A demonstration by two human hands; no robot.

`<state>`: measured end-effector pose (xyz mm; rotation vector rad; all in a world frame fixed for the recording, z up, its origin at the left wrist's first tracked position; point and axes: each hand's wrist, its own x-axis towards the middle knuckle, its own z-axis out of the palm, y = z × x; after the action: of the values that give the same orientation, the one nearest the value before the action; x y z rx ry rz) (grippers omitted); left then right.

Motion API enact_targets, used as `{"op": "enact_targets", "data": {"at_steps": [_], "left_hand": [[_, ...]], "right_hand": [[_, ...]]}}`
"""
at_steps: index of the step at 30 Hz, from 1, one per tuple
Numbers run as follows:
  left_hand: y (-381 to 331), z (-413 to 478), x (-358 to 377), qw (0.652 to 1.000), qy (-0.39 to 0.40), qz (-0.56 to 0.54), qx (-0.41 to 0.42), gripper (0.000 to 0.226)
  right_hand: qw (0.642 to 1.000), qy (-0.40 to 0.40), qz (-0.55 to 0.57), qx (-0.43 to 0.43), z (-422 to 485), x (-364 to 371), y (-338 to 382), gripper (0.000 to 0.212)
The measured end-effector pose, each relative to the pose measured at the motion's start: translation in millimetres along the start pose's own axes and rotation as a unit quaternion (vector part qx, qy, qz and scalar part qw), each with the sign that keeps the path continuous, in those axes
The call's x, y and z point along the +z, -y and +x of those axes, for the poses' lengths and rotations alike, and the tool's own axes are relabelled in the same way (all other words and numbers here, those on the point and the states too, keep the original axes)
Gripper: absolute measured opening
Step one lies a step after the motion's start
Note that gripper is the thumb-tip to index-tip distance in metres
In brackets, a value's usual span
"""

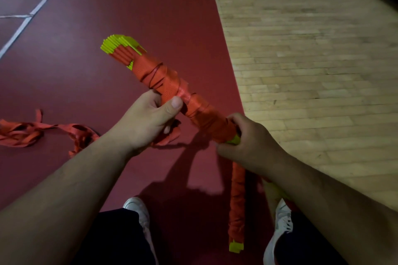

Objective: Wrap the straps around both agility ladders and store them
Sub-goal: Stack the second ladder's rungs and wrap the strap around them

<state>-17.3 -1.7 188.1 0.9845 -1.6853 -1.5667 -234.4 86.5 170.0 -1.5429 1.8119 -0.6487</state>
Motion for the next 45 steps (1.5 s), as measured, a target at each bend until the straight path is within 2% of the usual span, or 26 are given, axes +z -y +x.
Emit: {"op": "enact_targets", "data": {"at_steps": [1,4,5,7,9,12,15,19,24,29,31,33,36,40,45], "left_hand": [[-2.7,-0.1,-0.5,1.0,0.003,-0.003,0.0,0.082],[-7.5,1.9,-0.1,0.998,-0.065,0.008,0.01,0.056],[-5.6,3.9,-0.3,0.994,-0.103,0.018,0.012,0.054],[-3.9,5.4,-2.2,0.991,-0.133,0.03,0.007,0.064],[-3.1,4.0,-4.5,0.994,-0.103,0.029,-0.011,0.056],[-5.4,-0.6,-8.9,0.997,-0.054,0.055,0.026,0.036],[-5.1,-0.4,-12.0,0.985,-0.07,0.146,0.067,0.03],[-1.8,2.2,-13.0,0.985,-0.082,0.148,0.028,0.042],[-3.8,2.9,-9.8,0.952,-0.101,0.285,0.039,0.027],[-0.8,2.9,-11.5,0.974,-0.064,0.218,-0.008,0.032],[-1.2,0.5,-9.2,0.995,-0.013,0.054,-0.085,0.038],[-0.1,-0.6,-6.5,0.989,0.021,-0.061,-0.13,0.037],[-3.2,-0.6,-3.5,0.997,-0.003,0.006,-0.075,0.042],[-10.5,2.4,-1.1,0.999,-0.042,0.019,-0.017,0.049],[-18.6,-1.1,-1.2,0.998,-0.013,0.052,-0.036,0.061]], "right_hand": [[1.0,-0.009,0.002,0.002,0.9,-1.7,0.3,0.039],[0.999,-0.036,0.002,0.006,3.5,-0.5,2.5,0.036],[0.999,-0.05,0.0,0.007,3.7,0.6,3.0,0.036],[0.998,-0.069,-0.002,0.012,3.1,2.2,3.5,0.036],[0.997,-0.082,0.002,0.013,2.9,0.9,3.4,0.036],[0.994,-0.104,0.011,0.012,5.4,-2.6,3.5,0.037],[0.993,-0.116,0.024,0.016,8.6,-2.7,1.9,0.036],[0.994,-0.108,0.023,0.021,9.0,-1.0,-1.2,0.034],[0.994,-0.103,0.021,0.03,10.6,-1.2,-6.4,0.035],[0.995,-0.095,0.029,0.031,9.8,-1.6,-4.5,0.034],[0.994,-0.097,0.032,0.03,8.9,-0.9,-3.3,0.035],[0.994,-0.099,0.029,0.028,7.5,-0.3,-1.9,0.035],[0.993,-0.098,0.063,0.033,5.3,-2.4,1.2,0.03],[0.987,-0.111,0.117,0.027,5.0,-3.3,6.1,0.026],[0.989,-0.078,0.127,0.023,4.0,-5.5,6.9,0.032]]}}
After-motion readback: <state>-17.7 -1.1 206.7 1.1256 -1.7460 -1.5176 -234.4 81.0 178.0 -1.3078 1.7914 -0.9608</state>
